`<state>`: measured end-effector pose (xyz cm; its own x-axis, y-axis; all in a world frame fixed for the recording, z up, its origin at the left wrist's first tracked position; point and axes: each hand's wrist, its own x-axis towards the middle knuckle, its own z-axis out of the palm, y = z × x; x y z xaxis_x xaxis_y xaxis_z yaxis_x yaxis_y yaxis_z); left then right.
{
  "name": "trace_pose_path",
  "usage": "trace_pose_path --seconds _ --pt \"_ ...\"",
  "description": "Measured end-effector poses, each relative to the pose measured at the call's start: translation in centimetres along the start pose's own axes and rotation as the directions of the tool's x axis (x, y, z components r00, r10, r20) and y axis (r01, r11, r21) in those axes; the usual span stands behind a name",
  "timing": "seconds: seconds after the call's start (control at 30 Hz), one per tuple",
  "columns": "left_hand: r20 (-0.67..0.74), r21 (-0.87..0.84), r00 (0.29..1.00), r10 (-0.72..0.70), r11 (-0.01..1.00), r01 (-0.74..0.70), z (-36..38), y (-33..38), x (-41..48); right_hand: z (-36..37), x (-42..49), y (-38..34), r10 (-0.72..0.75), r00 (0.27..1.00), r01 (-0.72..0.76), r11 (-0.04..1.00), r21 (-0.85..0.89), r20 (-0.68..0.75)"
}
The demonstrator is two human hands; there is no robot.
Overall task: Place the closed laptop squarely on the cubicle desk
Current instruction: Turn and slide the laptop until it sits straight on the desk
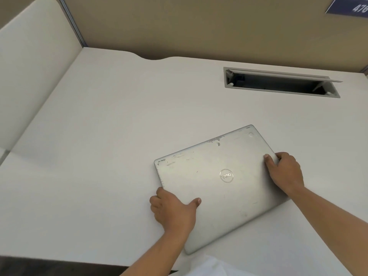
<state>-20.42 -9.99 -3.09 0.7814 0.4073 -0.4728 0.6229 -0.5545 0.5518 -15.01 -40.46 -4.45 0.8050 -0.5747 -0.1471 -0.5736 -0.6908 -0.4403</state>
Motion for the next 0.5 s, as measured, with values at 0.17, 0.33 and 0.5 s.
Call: trace_pose_path --seconds 0.17,0.33,0.5 --pt "0.060 -0.037 0.997 -0.055 0.998 0.058 -0.9 0.3 1.3 -0.2 -0.5 0.8 0.017 1.000 -0.018 0.999 0.038 0.009" --pt "0.147 -0.052 0.988 -0.042 0.997 0.050 -2.6 1.2 3.5 -0.2 -2.1 1.7 0.084 0.996 -0.083 0.993 0.088 -0.003" --pt "0.208 -0.061 0.978 -0.004 0.998 0.018 -4.2 2.1 6.4 -0.5 -4.2 2.5 0.133 0.991 -0.134 0.975 0.177 0.015"
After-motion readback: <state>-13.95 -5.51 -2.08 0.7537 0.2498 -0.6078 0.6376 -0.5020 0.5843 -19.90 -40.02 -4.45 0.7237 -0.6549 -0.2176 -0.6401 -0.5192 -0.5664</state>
